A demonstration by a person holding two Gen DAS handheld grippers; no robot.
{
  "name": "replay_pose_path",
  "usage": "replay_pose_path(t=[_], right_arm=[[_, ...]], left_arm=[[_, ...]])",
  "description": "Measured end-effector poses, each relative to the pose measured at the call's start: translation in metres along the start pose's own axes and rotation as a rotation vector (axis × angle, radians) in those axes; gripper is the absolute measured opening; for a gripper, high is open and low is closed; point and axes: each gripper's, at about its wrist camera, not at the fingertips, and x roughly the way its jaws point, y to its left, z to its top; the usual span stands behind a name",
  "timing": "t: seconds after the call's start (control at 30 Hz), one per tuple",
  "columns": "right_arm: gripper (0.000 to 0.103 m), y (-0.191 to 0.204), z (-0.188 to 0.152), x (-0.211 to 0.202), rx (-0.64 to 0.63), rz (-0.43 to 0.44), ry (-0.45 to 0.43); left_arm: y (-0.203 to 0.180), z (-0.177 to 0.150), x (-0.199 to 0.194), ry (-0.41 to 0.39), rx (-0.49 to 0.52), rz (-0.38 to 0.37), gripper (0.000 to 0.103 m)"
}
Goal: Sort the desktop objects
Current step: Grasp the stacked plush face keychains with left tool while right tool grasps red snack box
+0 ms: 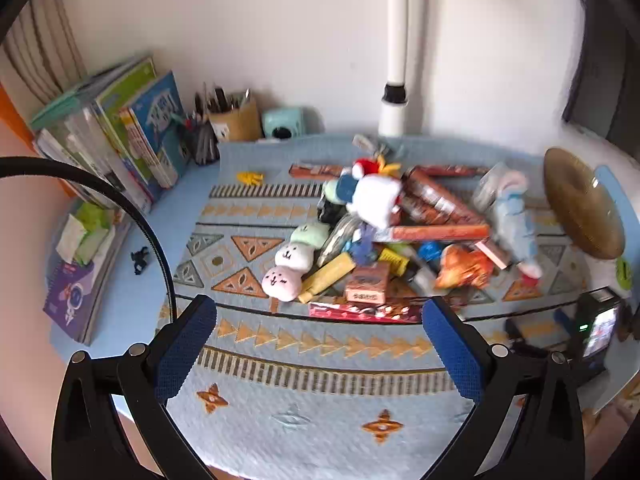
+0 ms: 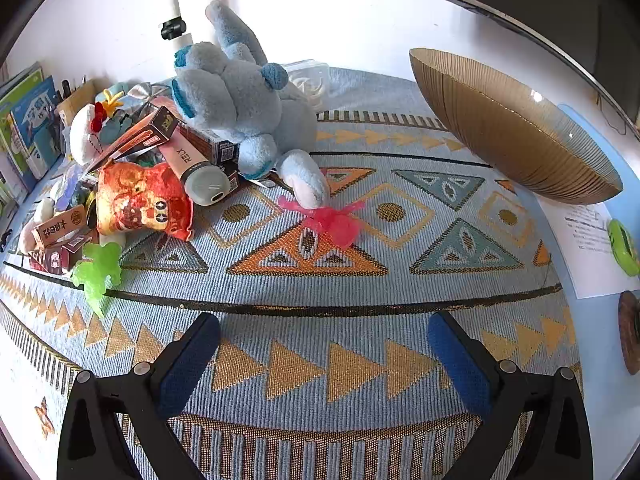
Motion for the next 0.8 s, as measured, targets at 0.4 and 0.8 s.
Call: replay_pose_path(t=[0.4, 0.8], right_arm=[[0.103, 0.000, -0.001, 0.000, 0.001, -0.002, 0.000], [0.103, 0.013, 0.004, -0.012, 0.124, 0.051, 0.227]], left_arm=[[-0.016, 0.001, -0.013, -0.031, 0.019, 0.021, 0.103], [0.100, 0.007, 0.107, 0.109, -0.047, -0.169, 0.103]])
